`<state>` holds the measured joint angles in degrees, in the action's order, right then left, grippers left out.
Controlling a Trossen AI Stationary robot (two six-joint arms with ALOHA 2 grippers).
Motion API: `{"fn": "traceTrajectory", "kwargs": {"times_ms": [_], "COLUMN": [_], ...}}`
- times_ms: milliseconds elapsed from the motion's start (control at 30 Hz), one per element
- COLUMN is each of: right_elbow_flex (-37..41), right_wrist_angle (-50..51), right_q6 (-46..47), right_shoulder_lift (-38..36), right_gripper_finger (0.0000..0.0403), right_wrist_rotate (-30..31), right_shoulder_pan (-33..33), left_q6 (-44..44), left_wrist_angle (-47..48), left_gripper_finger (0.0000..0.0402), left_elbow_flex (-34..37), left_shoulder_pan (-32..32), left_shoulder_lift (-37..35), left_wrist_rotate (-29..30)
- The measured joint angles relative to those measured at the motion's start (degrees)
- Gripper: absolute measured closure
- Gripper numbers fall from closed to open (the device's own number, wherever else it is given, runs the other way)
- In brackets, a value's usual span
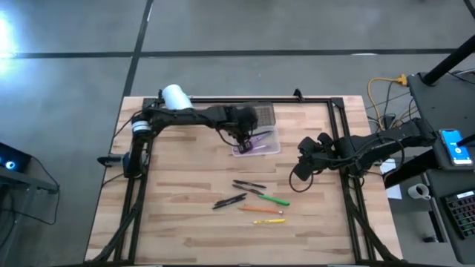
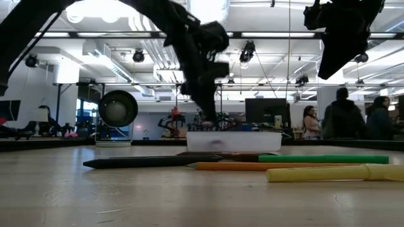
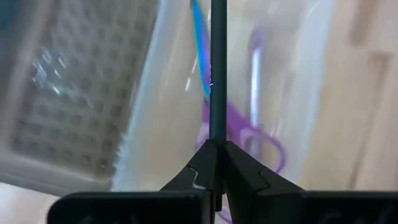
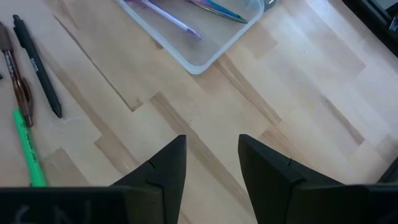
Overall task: Pick & place school supplies into a supply box
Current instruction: Adjust the black pen in the supply box, then put the top black pen into the supply box
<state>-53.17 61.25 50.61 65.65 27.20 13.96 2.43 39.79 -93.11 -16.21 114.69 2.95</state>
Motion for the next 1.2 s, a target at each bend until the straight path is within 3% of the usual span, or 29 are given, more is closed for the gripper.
{"fn": "traceTrajectory", "kwargs": {"times_ms": [367,833,1033,1200], "right_elbow_flex": [0.11,0.13,0.15,0.15], "right_wrist_angle": [0.02,0.02,0.09,0.15], "right_q6": [-0.21,0.26,0.14,0.05], "right_shoulder_lift": [0.01,0.02,0.04,0.04], "right_gripper_finger": [0.0266,0.0266,0.0266,0.0266], "right_wrist_rotate": [-0.02,-0.04,-0.07,-0.07], "right_shoulder_pan": [0.00,0.00,0.00,0.00], "left_q6": [0.48,-0.91,-2.77,-3.93], "left_wrist_angle": [-4.88,-3.35,-3.82,-6.64], "left_gripper_finger": [0.0395,0.0294,0.0284,0.0284], "left_elbow_flex": [4.48,0.89,-3.63,-2.43], "left_shoulder_pan": [-3.64,-3.40,-0.88,0.35], "left_shoulder_lift": [3.04,1.29,-0.10,1.64], "left_wrist_rotate": [3.13,3.43,-5.39,-6.47]}}
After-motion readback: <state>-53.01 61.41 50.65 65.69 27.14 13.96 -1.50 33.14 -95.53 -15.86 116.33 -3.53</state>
